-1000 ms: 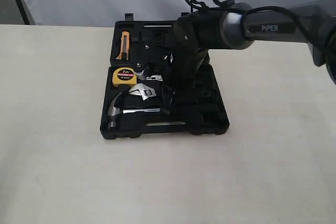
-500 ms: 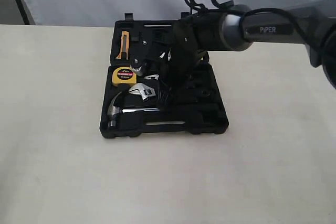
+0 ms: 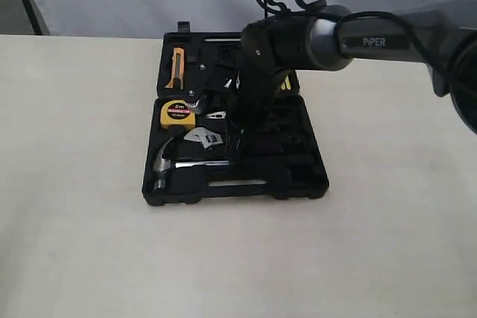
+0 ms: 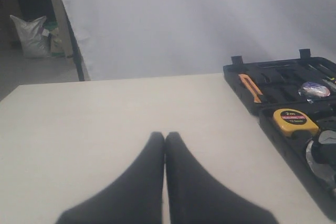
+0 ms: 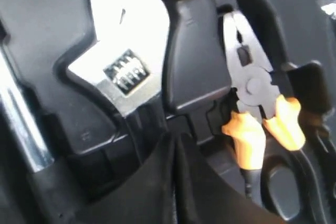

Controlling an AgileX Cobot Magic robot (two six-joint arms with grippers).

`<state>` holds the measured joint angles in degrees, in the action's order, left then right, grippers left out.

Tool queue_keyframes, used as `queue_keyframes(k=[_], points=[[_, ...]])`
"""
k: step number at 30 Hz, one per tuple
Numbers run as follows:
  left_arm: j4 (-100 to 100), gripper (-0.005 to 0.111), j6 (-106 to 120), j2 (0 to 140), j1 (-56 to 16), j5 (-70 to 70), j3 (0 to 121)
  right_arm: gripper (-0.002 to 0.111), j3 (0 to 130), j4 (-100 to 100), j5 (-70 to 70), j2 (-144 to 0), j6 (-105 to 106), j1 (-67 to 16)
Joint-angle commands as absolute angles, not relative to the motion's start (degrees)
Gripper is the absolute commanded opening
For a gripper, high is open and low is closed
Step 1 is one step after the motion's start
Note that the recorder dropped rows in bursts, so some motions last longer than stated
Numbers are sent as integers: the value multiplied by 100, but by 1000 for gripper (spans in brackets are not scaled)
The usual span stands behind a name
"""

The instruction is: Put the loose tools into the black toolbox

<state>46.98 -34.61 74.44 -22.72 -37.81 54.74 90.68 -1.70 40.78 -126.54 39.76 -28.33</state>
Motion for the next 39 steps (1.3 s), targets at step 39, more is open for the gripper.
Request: queue_keyframes(k=[39], points=[[4620, 1, -3520, 7398, -2253, -3683, 5420, -1, 5038, -1444, 4315, -5476, 727, -3207]])
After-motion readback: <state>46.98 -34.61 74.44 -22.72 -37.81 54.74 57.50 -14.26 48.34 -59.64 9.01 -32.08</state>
